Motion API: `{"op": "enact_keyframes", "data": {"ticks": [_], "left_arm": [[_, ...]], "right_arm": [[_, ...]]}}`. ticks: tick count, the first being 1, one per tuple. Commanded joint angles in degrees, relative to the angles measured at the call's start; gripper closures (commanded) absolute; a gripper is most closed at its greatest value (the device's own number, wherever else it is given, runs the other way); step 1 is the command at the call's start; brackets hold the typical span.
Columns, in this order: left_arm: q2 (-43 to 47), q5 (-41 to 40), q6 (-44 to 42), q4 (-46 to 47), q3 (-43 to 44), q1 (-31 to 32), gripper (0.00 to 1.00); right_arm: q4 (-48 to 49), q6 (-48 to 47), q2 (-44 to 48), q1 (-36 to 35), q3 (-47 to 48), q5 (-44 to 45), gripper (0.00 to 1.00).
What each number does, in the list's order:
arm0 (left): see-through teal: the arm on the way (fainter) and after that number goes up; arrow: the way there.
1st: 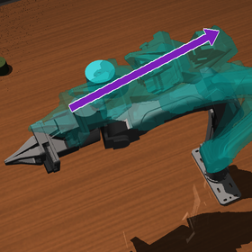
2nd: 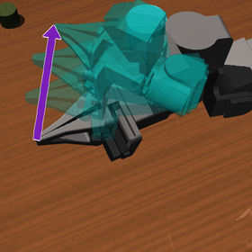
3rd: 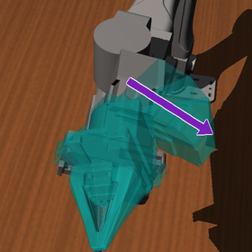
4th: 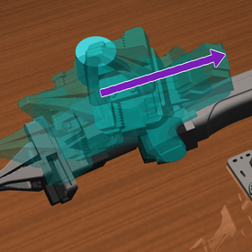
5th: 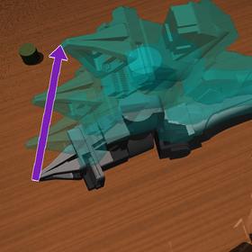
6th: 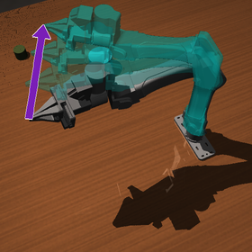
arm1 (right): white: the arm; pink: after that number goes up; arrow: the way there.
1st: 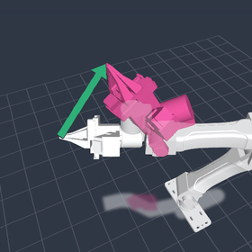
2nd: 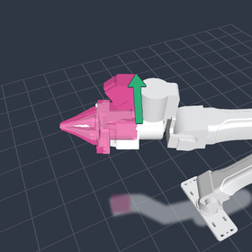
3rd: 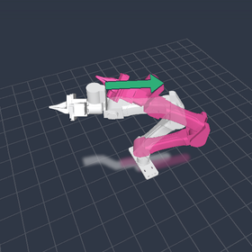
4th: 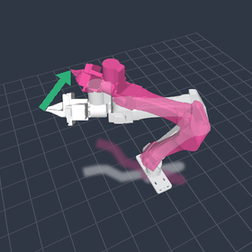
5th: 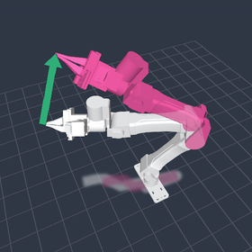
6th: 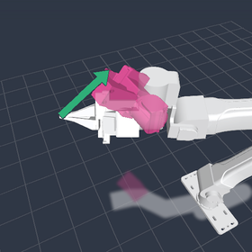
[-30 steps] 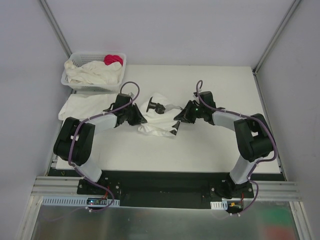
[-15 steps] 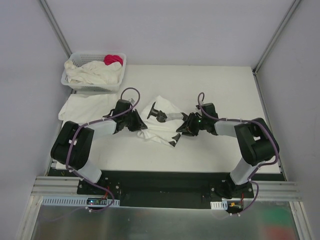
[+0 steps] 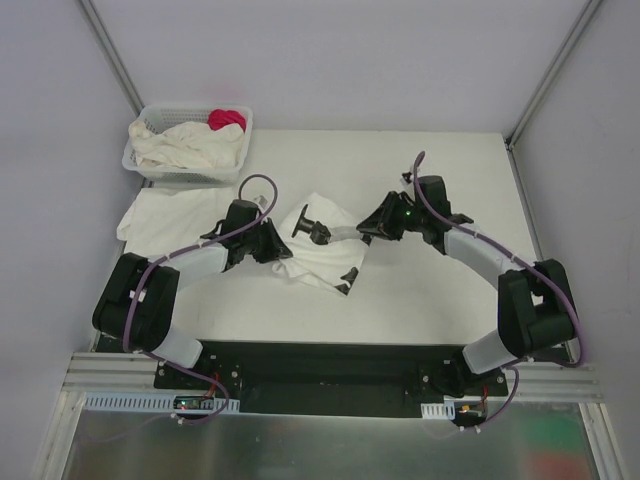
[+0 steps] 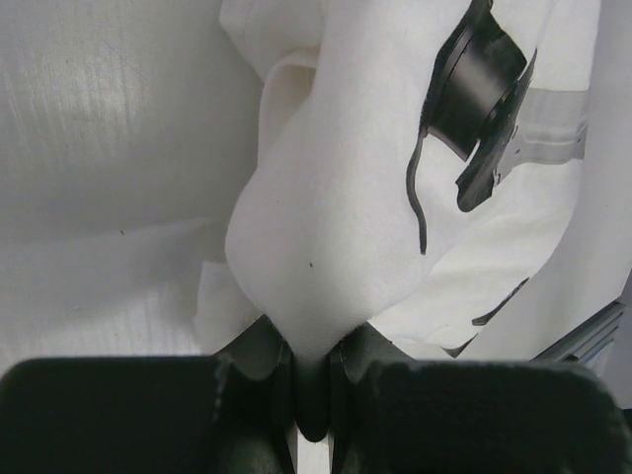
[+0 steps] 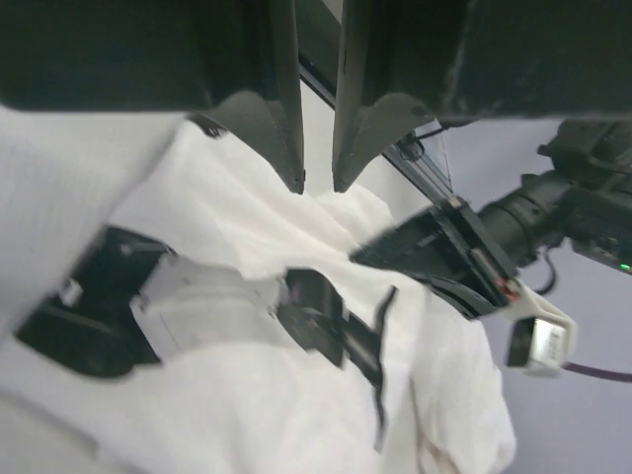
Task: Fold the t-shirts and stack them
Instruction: Put the neatly folded tshirt into the corner of the board with the left arm
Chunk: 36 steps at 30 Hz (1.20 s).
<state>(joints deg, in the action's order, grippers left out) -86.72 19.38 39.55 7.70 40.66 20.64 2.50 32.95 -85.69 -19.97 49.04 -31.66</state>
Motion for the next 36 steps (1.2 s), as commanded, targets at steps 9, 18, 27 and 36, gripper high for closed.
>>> {"op": "enact_keyframes", "data": {"ticks": [9, 18, 27, 36], "left_arm": [[2.87, -1.27, -2.29, -0.15, -0.85, 0.36, 1.0], [1.38, -1.89, -3.6, -1.2, 1.61, 0.36, 1.0], [9.61, -1.8, -5.1, -7.44, 8.01, 0.27, 0.96], [19.65, -4.43, -9.93, -15.09, 13.57, 0.27, 0.09]], "right_arm": [[7.78, 6.5, -22.67, -4.99, 20.65, -0.5, 0.9], [14.17, 11.17, -28.39, -12.81, 14.35, -1.56, 0.92], [22.45, 15.92, -23.56, -12.73, -1.65, 0.45, 0.93], [24.91, 17.41, -24.0, -12.47, -0.61, 0.19, 0.94]]}}
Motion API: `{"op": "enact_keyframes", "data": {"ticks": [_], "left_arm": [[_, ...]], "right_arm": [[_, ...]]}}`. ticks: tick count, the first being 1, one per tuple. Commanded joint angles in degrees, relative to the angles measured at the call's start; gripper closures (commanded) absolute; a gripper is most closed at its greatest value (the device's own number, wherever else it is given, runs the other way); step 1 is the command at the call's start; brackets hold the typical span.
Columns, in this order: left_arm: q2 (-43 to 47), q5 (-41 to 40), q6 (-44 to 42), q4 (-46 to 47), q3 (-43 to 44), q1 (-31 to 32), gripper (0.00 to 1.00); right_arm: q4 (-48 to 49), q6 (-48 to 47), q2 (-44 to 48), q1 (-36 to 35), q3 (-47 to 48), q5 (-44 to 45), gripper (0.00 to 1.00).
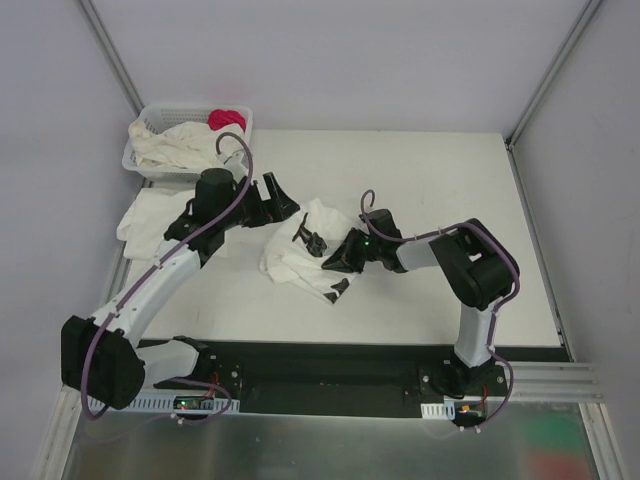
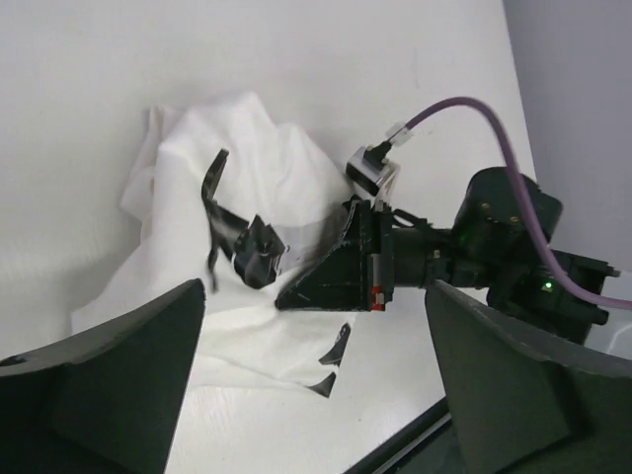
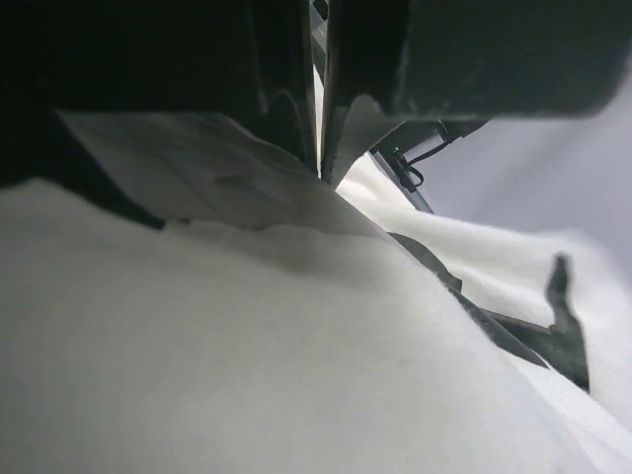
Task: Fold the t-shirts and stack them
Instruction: Put the neatly folded tshirt into the corner of the board with the left arm
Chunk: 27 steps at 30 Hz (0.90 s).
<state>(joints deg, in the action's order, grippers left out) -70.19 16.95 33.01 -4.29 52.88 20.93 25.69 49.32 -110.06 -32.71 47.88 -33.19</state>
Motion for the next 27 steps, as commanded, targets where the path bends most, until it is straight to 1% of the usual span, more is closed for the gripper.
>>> {"op": "enact_keyframes", "data": {"ticks": [1, 2, 5, 8, 11, 13, 14, 16, 17, 23, 27], "left_arm": [[3.05, -2.36, -3.48, -4.13, 1.17, -0.01, 0.02], [2.96, -2.88, -3.66, -4.32, 0.82, -0.01, 0.01], [1.99, -2.8, -3.22, -4.23, 0.03, -0.01, 0.01], [-1.16, -3.06, -2.87, -2.13, 0.03, -0.01, 0.02], [-5.37, -2.01, -1.64, 2.86, -0.59, -0.01, 0.04], [-8.01, 0.18, -0.77, 6.64, -0.68, -0.01, 0.05], [-11.25, 0.62, -0.32, 8.49, -0.15, -0.1, 0.05], [-14.69, 3.24, 0.03, 10.96, 1.52, 0.08, 0.06], [-18.19, 3.87, 0.29, 11.41, 2.48, 0.08, 0.07], [-30.42, 11.08, 2.75, 15.63, 11.44, 0.34, 0.1], [-34.57, 13.72, 4.07, 16.51, 16.89, 1.65, 0.12]], "right_arm": [[1.73, 1.13, 0.55, 0.28, 0.55, 1.81, 0.94], [1.82, 1.13, 0.81, 0.19, 0.46, 1.99, 0.94], [1.82, 1.04, 1.34, 0.19, 0.03, 2.25, 0.94], [1.82, 0.95, 1.69, 0.19, -0.15, 1.9, 0.95], [1.82, 0.78, 1.95, 0.19, -0.15, 1.99, 0.96], [1.73, 0.78, 1.96, 0.28, -0.24, 1.9, 0.96], [1.64, 0.6, 2.04, 0.19, -0.33, 1.81, 0.96], [1.47, 0.34, 1.87, 0.28, -0.59, 1.72, 0.96], [1.29, 0.25, 1.87, 0.19, -0.68, 1.55, 0.96], [1.2, -0.19, 1.52, 0.72, -1.73, 1.02, 0.96], [1.29, 0.07, 1.08, 1.77, -1.56, 0.41, 0.97]]}}
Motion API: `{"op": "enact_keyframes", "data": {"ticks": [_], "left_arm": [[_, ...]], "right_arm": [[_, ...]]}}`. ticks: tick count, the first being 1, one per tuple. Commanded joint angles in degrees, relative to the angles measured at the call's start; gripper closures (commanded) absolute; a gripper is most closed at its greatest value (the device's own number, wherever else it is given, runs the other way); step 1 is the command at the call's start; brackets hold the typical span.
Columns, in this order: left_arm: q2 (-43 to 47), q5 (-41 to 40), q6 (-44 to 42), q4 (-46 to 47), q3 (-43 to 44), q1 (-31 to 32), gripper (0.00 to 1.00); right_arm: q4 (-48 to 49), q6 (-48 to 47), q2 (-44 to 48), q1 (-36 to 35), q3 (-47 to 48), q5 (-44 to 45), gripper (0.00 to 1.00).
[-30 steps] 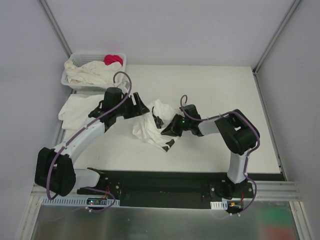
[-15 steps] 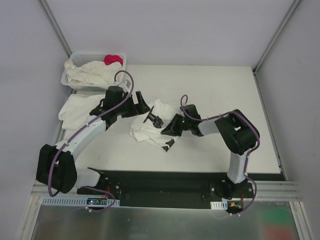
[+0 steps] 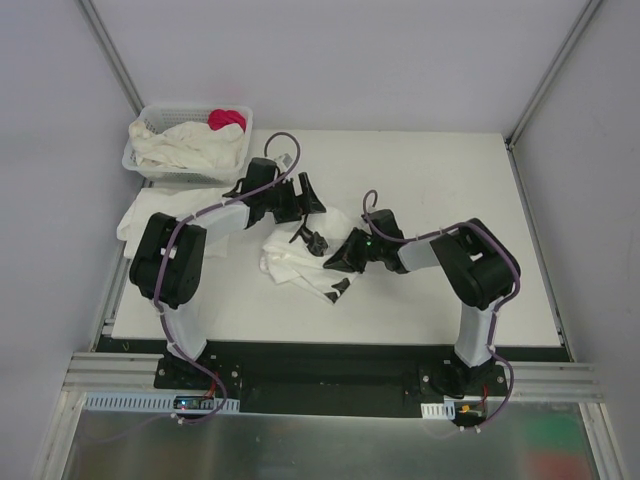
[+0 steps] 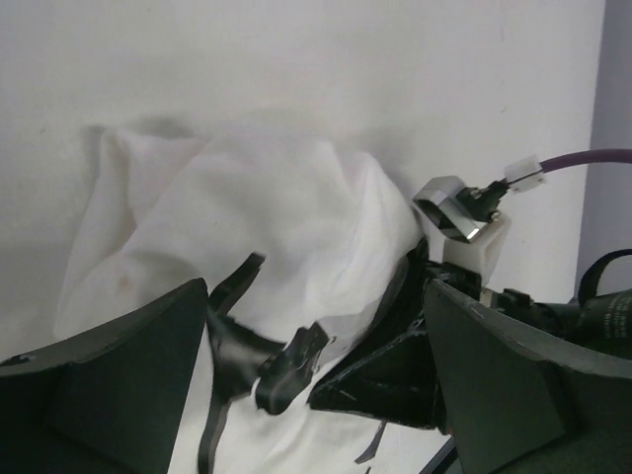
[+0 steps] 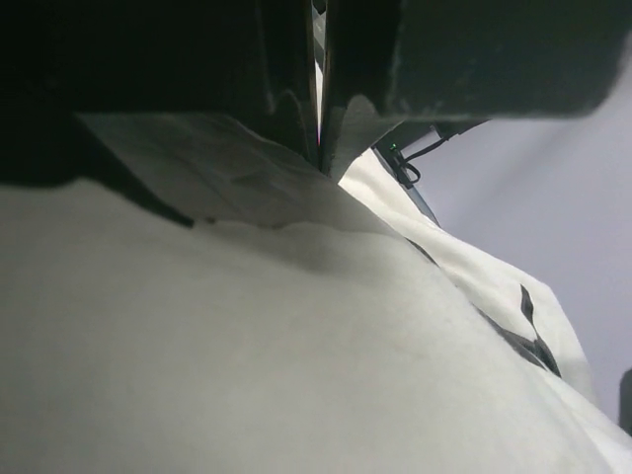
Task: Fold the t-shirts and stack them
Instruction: Put the neatly folded tshirt into the corner of the board with the left arm
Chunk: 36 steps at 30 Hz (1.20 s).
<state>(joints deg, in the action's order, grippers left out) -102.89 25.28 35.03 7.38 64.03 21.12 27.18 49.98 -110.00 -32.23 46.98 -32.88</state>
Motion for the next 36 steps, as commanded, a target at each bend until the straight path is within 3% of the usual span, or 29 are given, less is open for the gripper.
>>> {"op": "enact_keyframes", "data": {"ticks": [1, 8, 13, 24, 31, 36], "left_arm": [[-2.4, 5.83, 2.15, 4.67, 6.36, 1.64, 0.12], [-5.83, 6.89, 2.15, 4.93, 3.65, 2.6, 0.14], [-5.57, 5.93, 4.34, 8.18, -3.73, 3.05, 0.14], [2.69, -1.81, 6.46, 10.56, -16.65, 3.13, 0.15], [5.59, -6.9, 4.79, 6.6, -13.76, 3.05, 0.15], [6.74, -8.84, 3.91, 5.02, -12.26, 2.26, 0.15]], "right_arm": [[-0.2, -0.41, 1.18, 1.55, -0.58, 0.01, 0.97], [-0.2, -0.05, 2.15, 3.75, 0.13, -0.95, 0.97], [-0.72, -0.14, 3.03, 5.68, 1.09, -1.83, 0.97], [-3.36, -2.43, 3.65, 11.04, 3.73, -5.52, 0.92], [-3.89, -4.18, 6.89, 12.36, 2.85, -8.6, 0.78], [-10.12, -9.53, 11.73, 13.94, 2.33, -7.81, 0.7]]}}
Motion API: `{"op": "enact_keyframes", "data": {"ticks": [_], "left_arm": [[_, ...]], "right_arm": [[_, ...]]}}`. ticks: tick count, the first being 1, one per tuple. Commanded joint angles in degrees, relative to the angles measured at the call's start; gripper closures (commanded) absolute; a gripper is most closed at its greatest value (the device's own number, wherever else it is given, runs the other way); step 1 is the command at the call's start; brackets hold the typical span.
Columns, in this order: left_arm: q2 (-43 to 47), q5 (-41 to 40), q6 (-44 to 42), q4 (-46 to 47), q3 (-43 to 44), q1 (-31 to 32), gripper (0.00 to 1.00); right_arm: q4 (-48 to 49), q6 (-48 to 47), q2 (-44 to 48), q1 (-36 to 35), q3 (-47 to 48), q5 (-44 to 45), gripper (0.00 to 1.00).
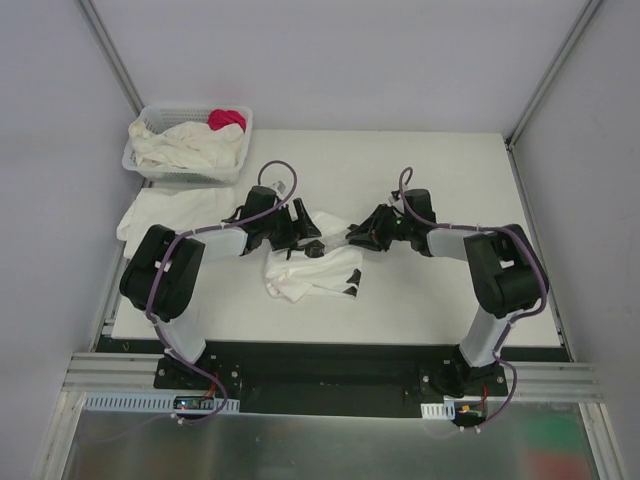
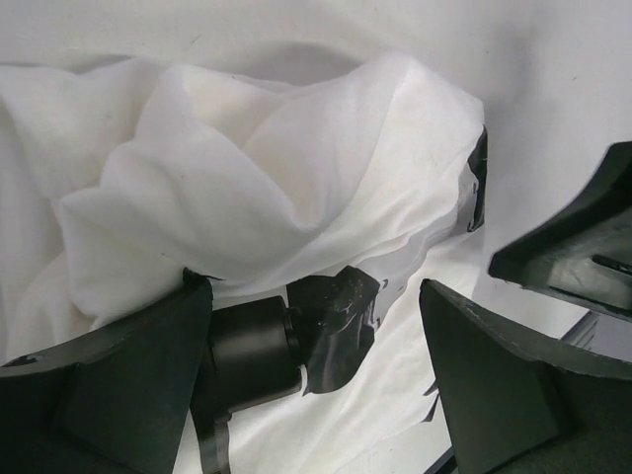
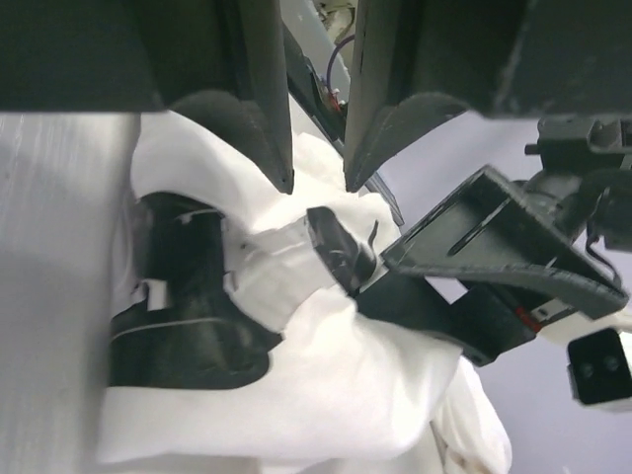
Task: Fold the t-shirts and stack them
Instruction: Put the neatly folded tshirt into the corner of the board with the left arm
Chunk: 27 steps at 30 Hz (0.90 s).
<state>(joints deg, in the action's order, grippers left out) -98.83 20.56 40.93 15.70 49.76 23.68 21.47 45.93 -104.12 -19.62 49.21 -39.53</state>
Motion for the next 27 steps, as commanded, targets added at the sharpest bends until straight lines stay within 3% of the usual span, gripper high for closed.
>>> {"op": "enact_keyframes", "data": {"ticks": [1, 12, 21, 27], "left_arm": [[2.93, -4.9, -2.08, -3.49, 2.18, -0.48, 0.15], [7.07, -8.43, -4.19, -5.51, 1.22, -2.67, 0.14], [8.12, -9.13, -5.15, -5.77, 1.66, -3.29, 0.14], [11.11, -9.22, -5.51, -6.21, 1.4, -3.29, 0.14]], "right_arm": [[-5.38, -6.46, 6.9, 1.6, -0.43, -0.9, 0.68], [-7.32, -8.67, 9.72, 5.9, -6.49, 1.64, 0.62], [-7.94, -9.46, 8.84, 6.52, -4.92, 2.09, 0.61], [-9.7, -9.99, 8.4, 4.59, -0.18, 2.7, 0.69]]}}
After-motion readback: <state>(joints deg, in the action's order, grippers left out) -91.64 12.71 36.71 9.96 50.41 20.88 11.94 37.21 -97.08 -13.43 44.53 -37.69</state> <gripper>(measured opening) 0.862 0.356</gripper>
